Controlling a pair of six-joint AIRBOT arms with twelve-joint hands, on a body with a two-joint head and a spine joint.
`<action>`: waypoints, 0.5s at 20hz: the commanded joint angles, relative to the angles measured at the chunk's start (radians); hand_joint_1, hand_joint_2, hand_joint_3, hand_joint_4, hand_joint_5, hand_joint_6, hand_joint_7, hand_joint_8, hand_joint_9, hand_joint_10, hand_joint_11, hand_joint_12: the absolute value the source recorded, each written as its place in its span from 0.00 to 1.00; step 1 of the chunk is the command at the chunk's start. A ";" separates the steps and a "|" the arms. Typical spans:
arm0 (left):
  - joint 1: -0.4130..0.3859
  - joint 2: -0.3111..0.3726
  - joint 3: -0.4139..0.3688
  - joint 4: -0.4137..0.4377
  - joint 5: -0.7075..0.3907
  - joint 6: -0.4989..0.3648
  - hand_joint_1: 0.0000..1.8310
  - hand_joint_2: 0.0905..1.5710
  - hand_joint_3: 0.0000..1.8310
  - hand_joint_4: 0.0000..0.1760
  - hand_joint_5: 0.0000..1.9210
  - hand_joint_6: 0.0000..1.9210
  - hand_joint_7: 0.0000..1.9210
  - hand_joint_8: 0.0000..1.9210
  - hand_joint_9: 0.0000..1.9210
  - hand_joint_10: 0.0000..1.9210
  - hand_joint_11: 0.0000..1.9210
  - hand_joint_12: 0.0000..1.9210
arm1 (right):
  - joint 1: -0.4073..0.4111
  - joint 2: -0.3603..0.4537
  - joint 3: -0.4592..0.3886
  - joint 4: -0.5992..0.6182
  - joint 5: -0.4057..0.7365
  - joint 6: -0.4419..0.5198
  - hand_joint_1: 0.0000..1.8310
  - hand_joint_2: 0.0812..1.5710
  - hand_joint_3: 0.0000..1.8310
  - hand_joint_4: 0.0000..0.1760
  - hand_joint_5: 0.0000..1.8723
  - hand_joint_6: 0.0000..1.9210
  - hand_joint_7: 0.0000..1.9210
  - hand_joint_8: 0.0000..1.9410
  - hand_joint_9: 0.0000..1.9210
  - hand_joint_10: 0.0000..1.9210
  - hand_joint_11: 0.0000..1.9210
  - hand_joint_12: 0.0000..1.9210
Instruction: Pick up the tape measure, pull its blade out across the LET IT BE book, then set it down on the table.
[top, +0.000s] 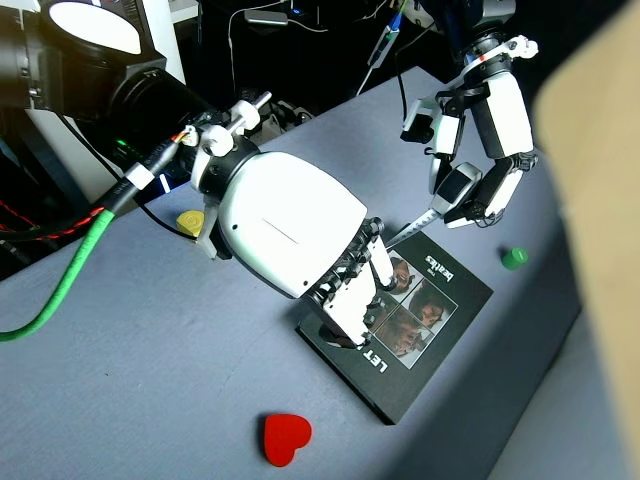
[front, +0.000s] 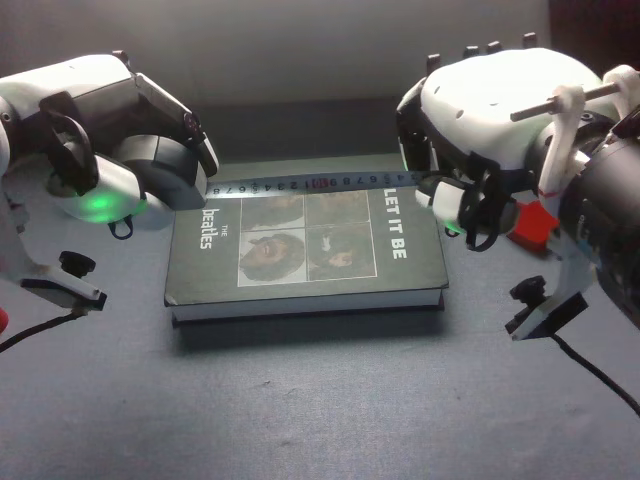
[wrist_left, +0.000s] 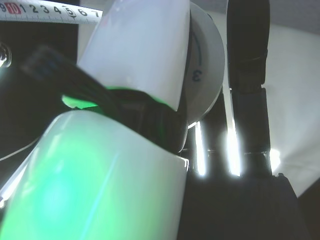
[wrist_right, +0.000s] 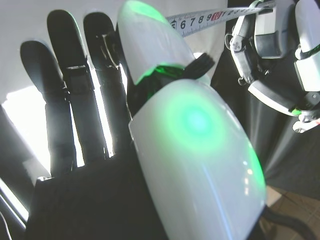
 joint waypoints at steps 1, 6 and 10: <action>-0.012 0.006 0.008 0.036 -0.040 0.003 0.75 0.69 0.00 0.00 0.51 0.44 0.46 0.53 0.53 0.60 0.56 0.44 | 0.018 0.016 -0.002 -0.081 -0.055 -0.013 0.64 0.76 0.00 0.00 0.39 0.70 0.47 0.59 0.41 0.41 0.27 0.74; -0.012 0.007 0.007 0.037 -0.040 0.002 0.75 0.69 0.00 0.00 0.52 0.44 0.46 0.53 0.53 0.60 0.56 0.44 | 0.013 0.061 -0.004 -0.081 -0.029 -0.017 0.64 0.76 0.00 0.00 0.38 0.71 0.47 0.59 0.40 0.41 0.27 0.74; -0.012 0.007 0.009 0.037 -0.038 0.002 0.75 0.69 0.00 0.00 0.51 0.45 0.47 0.53 0.53 0.60 0.56 0.44 | 0.005 0.089 -0.004 -0.087 -0.011 -0.015 0.64 0.76 0.00 0.00 0.38 0.71 0.47 0.59 0.41 0.41 0.27 0.74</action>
